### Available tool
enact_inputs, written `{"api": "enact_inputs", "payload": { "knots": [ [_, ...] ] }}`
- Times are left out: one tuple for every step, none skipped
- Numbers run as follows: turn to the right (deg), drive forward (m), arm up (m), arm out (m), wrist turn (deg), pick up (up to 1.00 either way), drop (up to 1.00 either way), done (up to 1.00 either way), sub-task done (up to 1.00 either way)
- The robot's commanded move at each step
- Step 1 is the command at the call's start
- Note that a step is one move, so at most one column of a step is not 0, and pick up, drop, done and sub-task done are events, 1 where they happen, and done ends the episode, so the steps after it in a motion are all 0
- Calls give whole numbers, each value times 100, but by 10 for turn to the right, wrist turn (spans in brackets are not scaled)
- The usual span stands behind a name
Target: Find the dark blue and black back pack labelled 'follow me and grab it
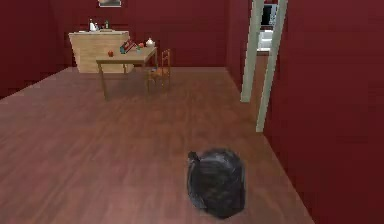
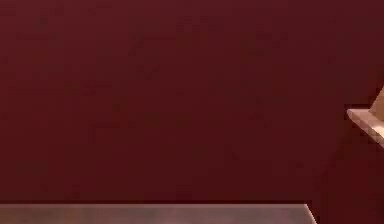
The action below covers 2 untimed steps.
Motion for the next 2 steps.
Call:
{"api": "enact_inputs", "payload": {
  "knots": [
    [-270,0,0,0,0,0,0,0,0],
    [0,40,0,0,0,0,0,0,0]
  ]
}}
